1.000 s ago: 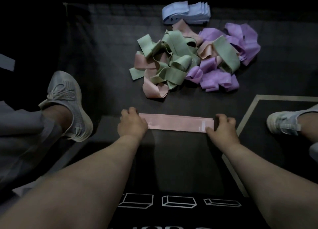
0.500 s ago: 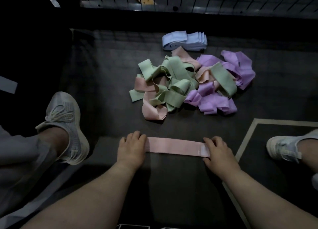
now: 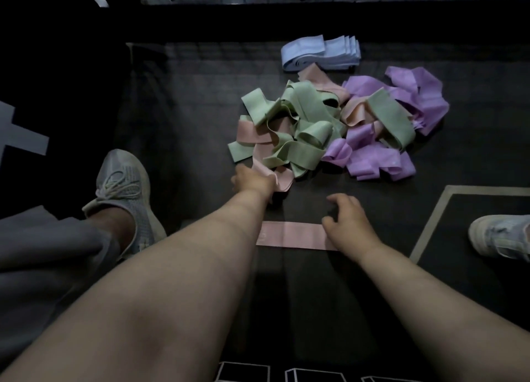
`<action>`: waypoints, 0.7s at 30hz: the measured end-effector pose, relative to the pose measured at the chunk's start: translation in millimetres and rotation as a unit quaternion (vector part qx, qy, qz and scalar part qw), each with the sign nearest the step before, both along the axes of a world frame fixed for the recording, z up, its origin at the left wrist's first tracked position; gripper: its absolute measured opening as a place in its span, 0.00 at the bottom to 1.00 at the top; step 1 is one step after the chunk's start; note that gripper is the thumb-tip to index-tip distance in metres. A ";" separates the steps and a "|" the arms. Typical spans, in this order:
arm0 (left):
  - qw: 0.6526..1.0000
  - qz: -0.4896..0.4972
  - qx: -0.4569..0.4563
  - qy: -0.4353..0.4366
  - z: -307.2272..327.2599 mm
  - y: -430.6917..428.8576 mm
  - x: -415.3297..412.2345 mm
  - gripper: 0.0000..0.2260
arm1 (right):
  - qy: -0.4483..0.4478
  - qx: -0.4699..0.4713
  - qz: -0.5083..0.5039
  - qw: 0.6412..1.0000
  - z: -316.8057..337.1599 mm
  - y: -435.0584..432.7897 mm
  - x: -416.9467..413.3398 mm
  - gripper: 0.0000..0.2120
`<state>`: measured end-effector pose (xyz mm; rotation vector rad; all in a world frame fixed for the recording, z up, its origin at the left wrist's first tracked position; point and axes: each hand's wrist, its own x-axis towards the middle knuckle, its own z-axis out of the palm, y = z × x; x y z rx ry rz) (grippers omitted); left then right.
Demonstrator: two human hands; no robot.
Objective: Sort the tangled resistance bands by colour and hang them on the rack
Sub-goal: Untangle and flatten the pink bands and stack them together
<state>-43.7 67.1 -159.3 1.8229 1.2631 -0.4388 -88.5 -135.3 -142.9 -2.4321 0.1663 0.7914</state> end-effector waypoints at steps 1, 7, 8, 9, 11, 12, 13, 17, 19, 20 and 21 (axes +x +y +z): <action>1.000 -0.009 0.006 0.026 -2.0 1.5 0.3 0.31 | 0.000 0.006 -0.008 1.000 0.7 3.3 2.2 0.21; 0.999 0.015 -0.018 -0.028 -12.3 17.1 -4.0 0.12 | 0.051 0.087 -0.072 0.992 4.8 13.4 5.0 0.17; 0.997 0.027 -0.027 -0.064 -4.0 17.9 -3.0 0.09 | 0.063 0.124 -0.099 0.985 7.0 15.4 4.7 0.16; 0.993 0.044 -0.045 -0.099 7.2 18.4 -1.6 0.06 | 0.072 0.156 -0.127 0.977 9.9 17.7 5.0 0.15; 0.980 0.097 -0.099 -0.145 28.3 21.8 4.7 0.07 | 0.081 0.198 -0.171 0.962 15.9 22.4 8.0 0.14; 0.968 0.126 -0.147 -0.157 38.8 23.9 8.6 0.08 | 0.083 0.214 -0.186 0.955 18.9 25.2 10.4 0.14; 0.949 0.162 -0.208 -0.170 50.9 25.3 12.1 0.09 | 0.083 0.229 -0.198 0.950 22.4 28.1 13.2 0.14; 0.875 0.215 -0.355 -0.250 103.5 26.9 22.7 0.18 | 0.071 0.297 -0.231 0.924 43.8 42.9 28.5 0.12; 0.858 0.192 -0.392 -0.272 132.7 23.9 23.4 0.07 | 0.062 0.329 -0.224 0.915 59.8 51.1 38.2 0.15; 0.855 0.189 -0.403 -0.266 145.6 23.1 23.6 0.06 | 0.054 0.346 -0.213 0.912 67.1 54.4 43.6 0.19; 0.857 0.175 -0.411 -0.256 157.6 23.9 23.4 0.09 | 0.040 0.359 -0.196 0.911 76.3 56.8 48.7 0.24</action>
